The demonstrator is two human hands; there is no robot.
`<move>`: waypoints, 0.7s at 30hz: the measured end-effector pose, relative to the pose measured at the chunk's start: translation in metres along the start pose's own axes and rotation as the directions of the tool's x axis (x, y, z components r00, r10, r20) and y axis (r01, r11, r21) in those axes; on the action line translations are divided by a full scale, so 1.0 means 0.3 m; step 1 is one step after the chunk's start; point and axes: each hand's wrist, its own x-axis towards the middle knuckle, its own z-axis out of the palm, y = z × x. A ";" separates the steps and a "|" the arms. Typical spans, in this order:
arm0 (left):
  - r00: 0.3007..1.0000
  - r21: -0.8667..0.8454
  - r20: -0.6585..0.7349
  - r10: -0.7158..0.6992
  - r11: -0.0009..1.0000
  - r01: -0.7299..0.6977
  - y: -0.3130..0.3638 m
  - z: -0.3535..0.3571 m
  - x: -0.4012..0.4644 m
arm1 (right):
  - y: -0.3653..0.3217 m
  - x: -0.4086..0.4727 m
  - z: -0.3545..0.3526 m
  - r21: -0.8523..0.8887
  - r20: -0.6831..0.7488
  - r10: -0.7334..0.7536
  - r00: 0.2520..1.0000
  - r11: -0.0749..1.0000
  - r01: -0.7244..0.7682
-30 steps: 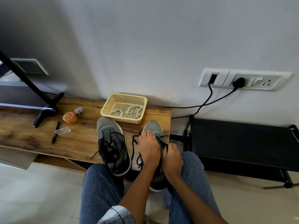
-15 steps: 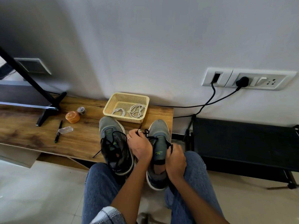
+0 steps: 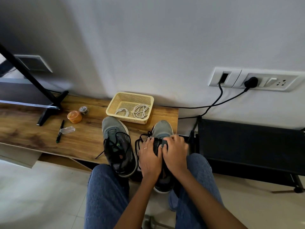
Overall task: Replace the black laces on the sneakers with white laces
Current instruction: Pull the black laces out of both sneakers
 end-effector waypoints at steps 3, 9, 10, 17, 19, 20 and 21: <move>0.998 -0.004 0.026 0.065 0.998 -0.065 0.015 0.002 0.005 | -0.010 0.062 -0.005 -0.031 0.152 -0.101 0.983 0.994 0.106; 0.995 0.049 0.082 0.062 0.997 -0.066 0.010 0.018 0.009 | 0.003 0.119 0.014 -0.126 0.314 -0.157 0.936 0.971 0.205; 0.995 0.045 0.084 0.060 0.997 -0.064 0.010 0.020 0.008 | 0.002 0.119 0.015 -0.109 0.307 -0.153 0.939 0.975 0.194; 0.998 -0.053 0.060 -0.028 0.998 0.031 0.018 0.012 0.001 | 0.004 0.081 -0.011 0.178 0.156 -0.034 0.987 0.984 0.006; 0.995 -0.097 0.061 -0.082 0.991 0.087 0.024 0.011 0.001 | 0.006 0.067 -0.019 0.285 0.098 0.008 0.995 0.958 -0.036; 0.992 -0.117 0.062 -0.111 0.986 0.117 0.025 0.012 0.001 | 0.007 0.059 -0.022 0.334 0.067 0.037 0.997 0.941 -0.057; 0.989 -0.131 0.060 -0.133 0.981 0.140 0.026 0.012 0.002 | 0.008 0.052 -0.022 0.372 0.033 0.063 0.997 0.926 -0.071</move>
